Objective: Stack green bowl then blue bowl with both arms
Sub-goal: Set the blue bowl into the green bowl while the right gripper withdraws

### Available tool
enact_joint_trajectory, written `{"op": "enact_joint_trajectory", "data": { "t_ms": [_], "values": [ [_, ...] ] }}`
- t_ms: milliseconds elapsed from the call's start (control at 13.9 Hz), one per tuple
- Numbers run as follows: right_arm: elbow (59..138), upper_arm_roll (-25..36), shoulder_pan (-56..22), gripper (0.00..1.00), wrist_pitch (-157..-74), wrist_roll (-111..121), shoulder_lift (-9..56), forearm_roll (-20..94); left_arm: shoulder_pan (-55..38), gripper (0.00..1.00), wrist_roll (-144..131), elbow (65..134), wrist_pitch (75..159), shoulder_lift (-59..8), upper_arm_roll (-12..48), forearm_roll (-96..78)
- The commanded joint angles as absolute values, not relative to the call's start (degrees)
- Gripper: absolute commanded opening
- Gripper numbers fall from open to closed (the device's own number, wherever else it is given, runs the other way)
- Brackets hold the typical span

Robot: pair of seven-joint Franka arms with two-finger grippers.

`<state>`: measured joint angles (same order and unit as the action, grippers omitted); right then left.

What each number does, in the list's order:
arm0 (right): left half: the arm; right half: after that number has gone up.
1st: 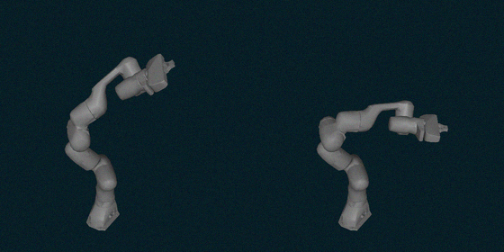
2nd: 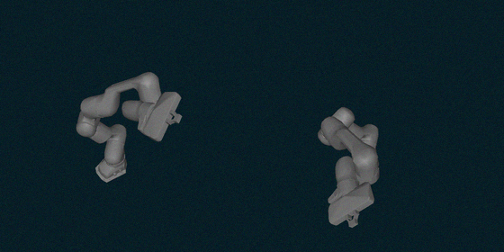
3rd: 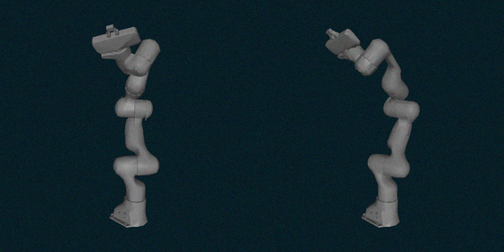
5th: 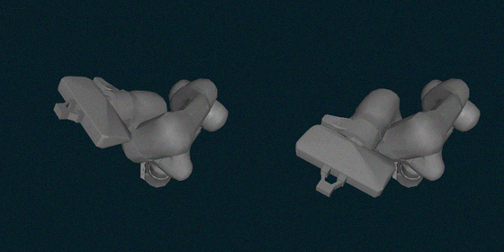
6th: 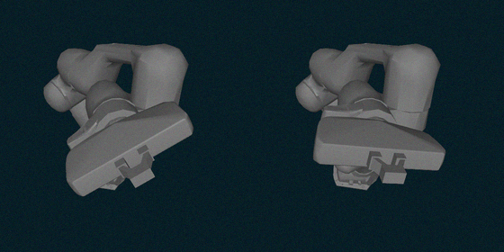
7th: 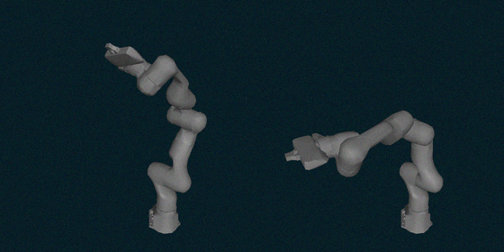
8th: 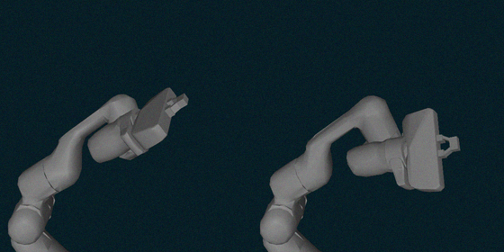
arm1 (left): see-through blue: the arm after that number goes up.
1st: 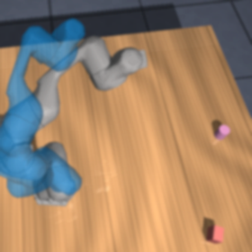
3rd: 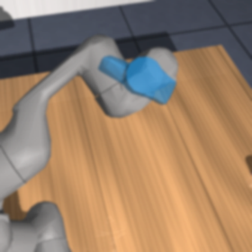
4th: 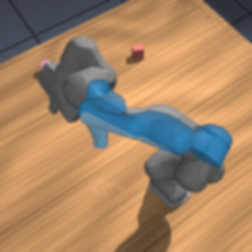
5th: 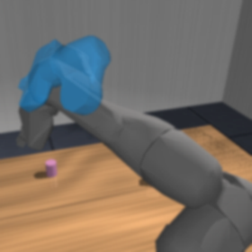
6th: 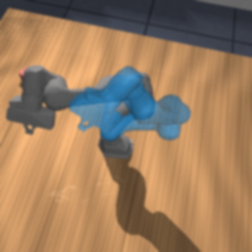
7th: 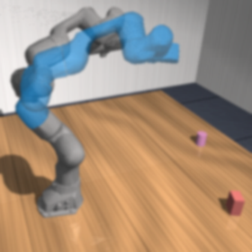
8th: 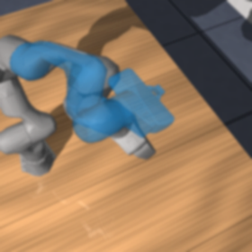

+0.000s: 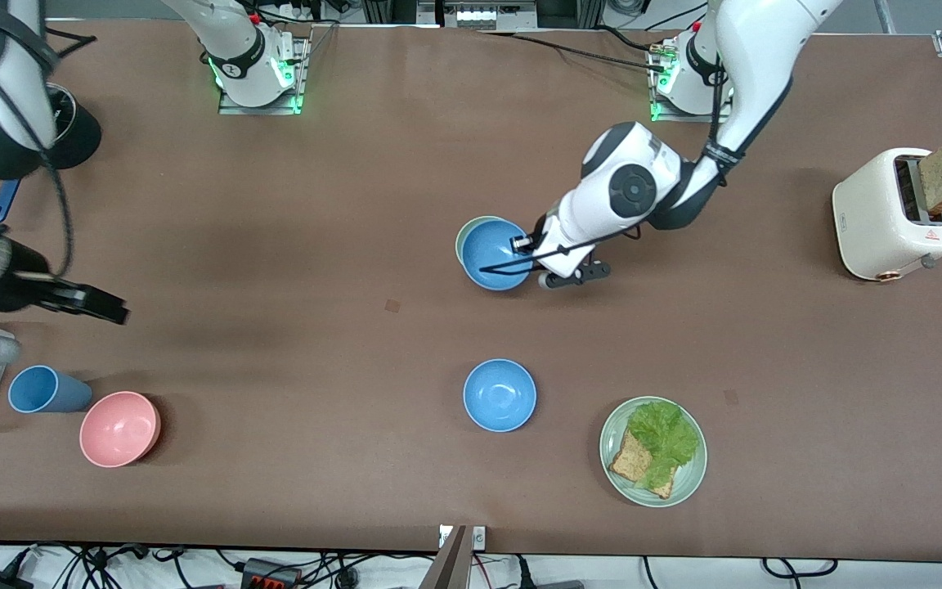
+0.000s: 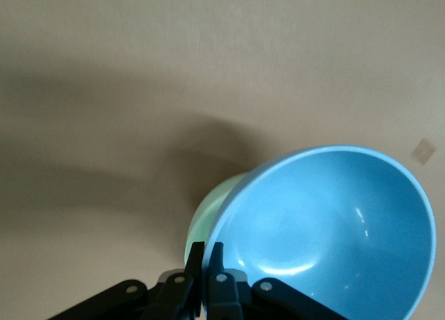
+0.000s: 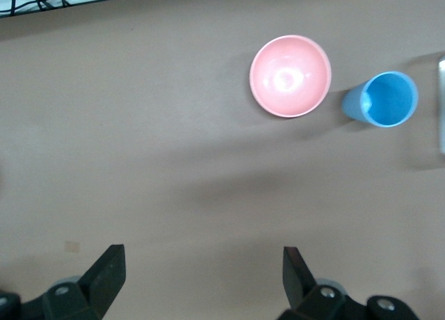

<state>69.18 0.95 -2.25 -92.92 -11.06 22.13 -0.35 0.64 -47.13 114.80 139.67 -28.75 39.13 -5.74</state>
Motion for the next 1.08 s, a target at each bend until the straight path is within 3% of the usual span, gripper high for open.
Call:
{"op": "enact_joint_trajectory", "data": {
  "t_ms": [0,431,647,791,1007],
  "values": [
    [72.9,1.1,1.5,1.0,-91.0,-5.1,16.6,0.2,-0.5,0.0,-48.0,117.6,140.5,-26.0,38.6,-6.2],
    [76.4,1.3,2.1,1.0,-87.9,2.2,12.4,-0.3,-0.9,0.01,-48.7,118.6,140.5,-26.5,38.6,-6.1],
    [82.2,1.3,2.0,1.0,-90.2,1.1,8.9,-0.3,-0.3,0.31,-54.2,117.8,139.8,-26.3,38.7,-6.1],
    [89.8,1.3,1.9,1.0,-94.5,1.1,4.0,-0.5,0.3,0.42,-54.4,116.7,137.6,-25.9,38.5,-6.1],
    [98.9,1.3,2.1,1.0,-99.9,1.1,-1.5,-0.6,3.0,0.45,-54.4,111.3,128.2,-25.6,38.8,-6.0]
  ]
}}
